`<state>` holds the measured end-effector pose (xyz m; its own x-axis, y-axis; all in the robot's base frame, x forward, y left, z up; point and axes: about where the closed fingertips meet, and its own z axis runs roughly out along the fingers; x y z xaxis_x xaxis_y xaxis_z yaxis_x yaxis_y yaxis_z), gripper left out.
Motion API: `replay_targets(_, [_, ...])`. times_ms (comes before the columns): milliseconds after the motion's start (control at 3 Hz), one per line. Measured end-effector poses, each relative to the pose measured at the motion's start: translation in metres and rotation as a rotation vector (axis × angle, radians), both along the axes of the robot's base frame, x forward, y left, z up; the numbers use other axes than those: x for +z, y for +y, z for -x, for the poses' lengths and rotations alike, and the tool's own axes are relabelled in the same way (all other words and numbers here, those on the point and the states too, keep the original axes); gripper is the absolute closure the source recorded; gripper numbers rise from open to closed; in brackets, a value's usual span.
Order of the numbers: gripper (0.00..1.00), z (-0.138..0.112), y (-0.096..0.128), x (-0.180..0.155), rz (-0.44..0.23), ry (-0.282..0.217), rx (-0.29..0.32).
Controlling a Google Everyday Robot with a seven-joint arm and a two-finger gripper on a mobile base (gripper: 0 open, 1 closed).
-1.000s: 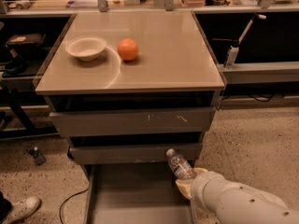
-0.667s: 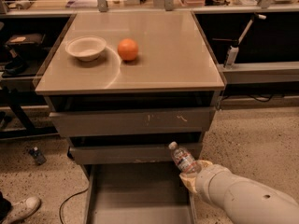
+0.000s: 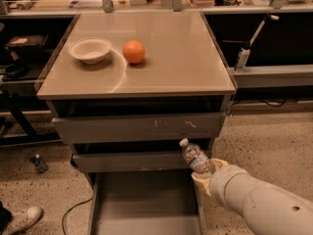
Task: Pick water bottle from bottom drawer and place on counter
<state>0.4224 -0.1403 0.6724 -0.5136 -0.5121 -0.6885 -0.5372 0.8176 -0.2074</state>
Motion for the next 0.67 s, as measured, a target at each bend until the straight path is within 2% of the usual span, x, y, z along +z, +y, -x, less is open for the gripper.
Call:
replay_targets(333, [1.0,-0.018,-0.012,0.044,0.024,-0.074,0.016])
replay_targets(667, [1.0,-0.044,-0.019,0.084,0.043,-0.118,0.043])
